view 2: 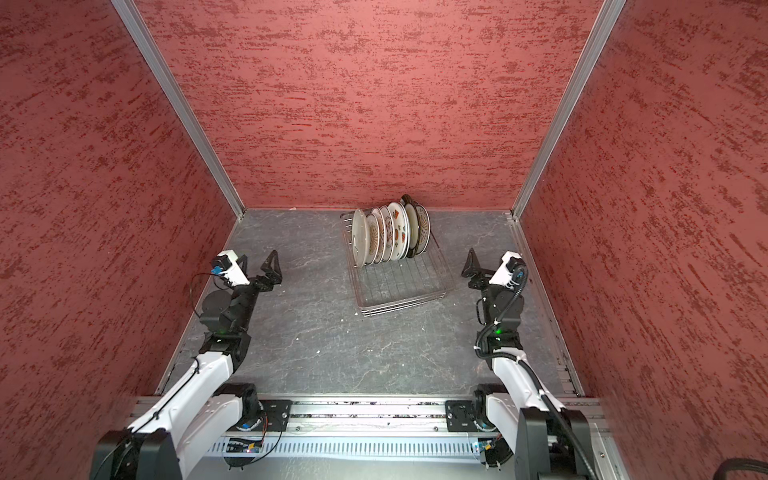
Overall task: Unload the plates from the dish rack
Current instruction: 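Raise both arms and reach both grippers toward the plate rack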
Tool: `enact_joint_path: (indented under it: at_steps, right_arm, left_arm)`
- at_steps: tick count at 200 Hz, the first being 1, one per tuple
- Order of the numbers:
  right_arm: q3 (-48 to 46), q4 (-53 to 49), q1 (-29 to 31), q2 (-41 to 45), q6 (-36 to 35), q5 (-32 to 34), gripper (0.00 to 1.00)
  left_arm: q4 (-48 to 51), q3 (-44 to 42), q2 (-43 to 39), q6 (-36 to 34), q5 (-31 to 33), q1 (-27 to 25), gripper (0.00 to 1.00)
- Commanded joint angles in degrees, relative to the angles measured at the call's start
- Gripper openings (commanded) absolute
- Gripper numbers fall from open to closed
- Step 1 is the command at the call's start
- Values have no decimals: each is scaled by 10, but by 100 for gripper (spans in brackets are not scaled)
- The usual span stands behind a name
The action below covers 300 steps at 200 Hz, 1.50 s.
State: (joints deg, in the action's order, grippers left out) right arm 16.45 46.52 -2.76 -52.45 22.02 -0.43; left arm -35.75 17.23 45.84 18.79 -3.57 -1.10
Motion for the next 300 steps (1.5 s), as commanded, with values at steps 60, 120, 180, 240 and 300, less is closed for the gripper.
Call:
enact_joint_path:
  at_steps: [60,120,180,240,300]
  right_arm:
    - [10,-22,1,103,186,-167,99]
    - [119,-122,8,1,169,-227,98]
    - [241,-245,84,-80,76,-123,94]
    - [358,-361,176,-162,-17,11,87]
    - [498,-466,181,-297,-59,-3,70]
  left_arm:
    - [-69,-69,-86,299,-147,-10,99]
    - [-26,-21,-60,249,-113,-99,99]
    - [57,69,14,152,-53,-220,99]
    - [52,132,110,114,-55,-278,99]
    - [72,189,186,94,-23,-328,100]
